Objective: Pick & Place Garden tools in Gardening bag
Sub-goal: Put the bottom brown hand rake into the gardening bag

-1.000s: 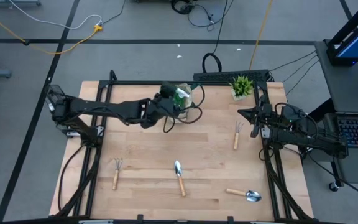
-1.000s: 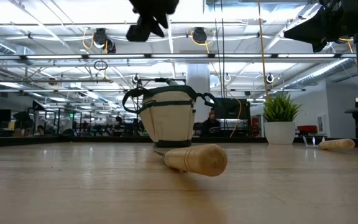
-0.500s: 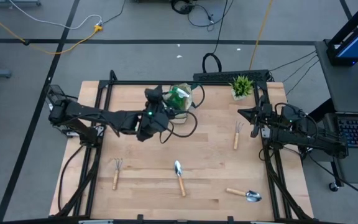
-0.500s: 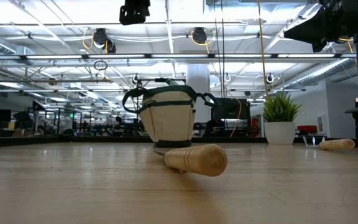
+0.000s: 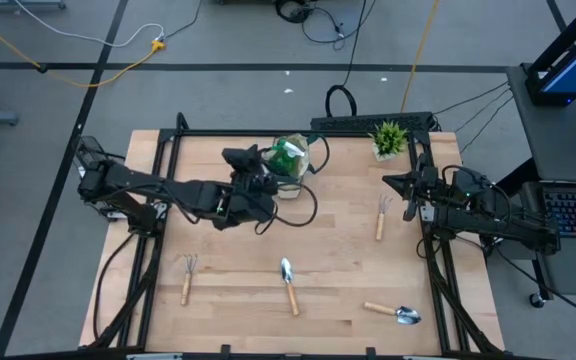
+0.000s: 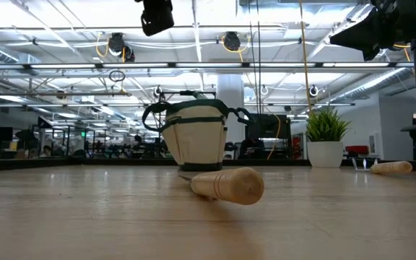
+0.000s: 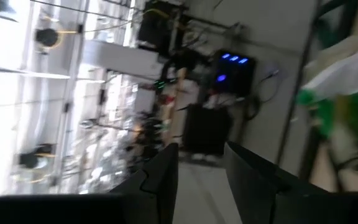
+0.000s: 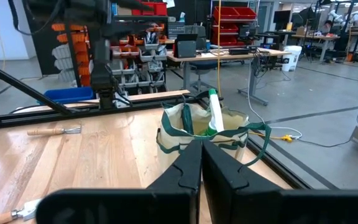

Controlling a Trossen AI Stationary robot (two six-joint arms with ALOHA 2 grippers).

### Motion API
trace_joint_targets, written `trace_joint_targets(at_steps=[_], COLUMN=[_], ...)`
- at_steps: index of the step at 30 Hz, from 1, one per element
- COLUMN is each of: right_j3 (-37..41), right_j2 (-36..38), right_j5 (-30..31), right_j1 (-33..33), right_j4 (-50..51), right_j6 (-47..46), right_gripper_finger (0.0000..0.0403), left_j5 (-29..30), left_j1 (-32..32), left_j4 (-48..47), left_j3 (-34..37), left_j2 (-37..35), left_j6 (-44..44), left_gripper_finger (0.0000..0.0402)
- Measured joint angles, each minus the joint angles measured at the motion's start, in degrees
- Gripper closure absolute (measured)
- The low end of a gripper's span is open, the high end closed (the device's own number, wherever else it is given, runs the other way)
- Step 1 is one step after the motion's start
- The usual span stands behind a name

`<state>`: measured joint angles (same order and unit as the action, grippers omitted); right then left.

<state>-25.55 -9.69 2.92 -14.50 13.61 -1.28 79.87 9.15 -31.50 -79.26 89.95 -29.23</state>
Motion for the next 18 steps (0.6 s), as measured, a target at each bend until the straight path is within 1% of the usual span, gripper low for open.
trace_joint_targets(at_steps=[4,9,11,16,18], right_j3=[-0.01,-0.01,-0.01,-0.01,-0.01], right_j2=[0.0,0.0,0.0,0.0,0.0], right_j5=[0.0,0.0,-0.01,-0.01,-0.01], right_j1=[0.0,0.0,0.0,0.0,0.0], right_j4=[0.02,0.0,0.01,0.01,0.01], right_j6=[0.0,0.0,0.0,0.0,0.0], right_gripper_finger=[0.0399,0.0399,0.0399,0.0399,0.0399], left_j5=[-5.22,-14.58,-19.86,-36.16,-41.5], left_j1=[0.75,1.25,1.27,1.12,1.12], left_j4=[-7.04,-19.06,-24.65,-38.29,-43.55], left_j3=[0.02,0.02,0.02,0.02,0.02], left_j2=[0.0,0.0,0.0,0.0,0.0], left_j6=[14.29,34.9,43.09,62.95,70.87], left_gripper_finger=[0.0266,0.0266,0.0266,0.0266,0.0266])
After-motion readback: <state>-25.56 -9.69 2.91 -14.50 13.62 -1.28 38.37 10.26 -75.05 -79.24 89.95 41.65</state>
